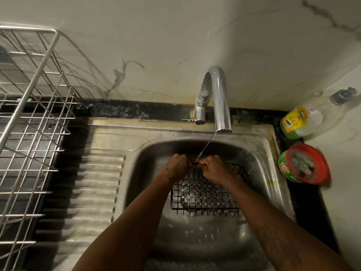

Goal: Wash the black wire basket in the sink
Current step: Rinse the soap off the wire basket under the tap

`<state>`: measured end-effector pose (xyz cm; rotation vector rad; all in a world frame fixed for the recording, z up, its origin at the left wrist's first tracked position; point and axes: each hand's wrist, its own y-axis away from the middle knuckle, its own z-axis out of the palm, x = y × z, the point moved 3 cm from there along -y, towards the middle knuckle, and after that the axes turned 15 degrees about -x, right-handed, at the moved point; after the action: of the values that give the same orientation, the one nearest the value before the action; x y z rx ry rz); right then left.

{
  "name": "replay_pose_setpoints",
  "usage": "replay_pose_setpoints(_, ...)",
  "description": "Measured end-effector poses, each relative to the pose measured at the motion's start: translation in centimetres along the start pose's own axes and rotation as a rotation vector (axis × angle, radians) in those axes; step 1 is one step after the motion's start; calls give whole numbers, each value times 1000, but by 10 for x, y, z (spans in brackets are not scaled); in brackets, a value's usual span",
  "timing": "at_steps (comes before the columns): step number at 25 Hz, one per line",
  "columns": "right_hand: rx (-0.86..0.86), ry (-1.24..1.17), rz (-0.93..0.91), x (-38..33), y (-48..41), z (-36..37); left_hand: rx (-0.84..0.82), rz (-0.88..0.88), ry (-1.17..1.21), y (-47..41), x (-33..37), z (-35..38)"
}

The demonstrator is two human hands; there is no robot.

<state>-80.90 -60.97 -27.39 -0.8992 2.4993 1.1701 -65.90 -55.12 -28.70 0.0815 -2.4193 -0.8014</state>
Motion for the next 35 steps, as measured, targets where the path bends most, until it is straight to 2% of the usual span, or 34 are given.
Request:
replay_pose_setpoints(5, 42, -33, -17, -18, -7, 5, 3, -25, 3, -3, -9, -3)
replay_pose_setpoints(14, -30, 89, 9, -14, -7, 2, -15, -65, 59, 11, -42, -5)
replay_pose_setpoints(20, 99, -66, 39, -1, -8, 6, -48, -103, 38, 19, -72, -6)
replay_pose_setpoints(27, 57, -196, -6, -28, -18, 13, -29, -132, 0, 17, -71, -5)
replay_pose_setpoints(31, 52, -269, 38, -22, -22, 12, -40, -129, -4, 14, -68, -8)
replay_pose_setpoints(35, 111, -234, 31, -5, -11, 6, -36, -152, -12, 15, -64, -9)
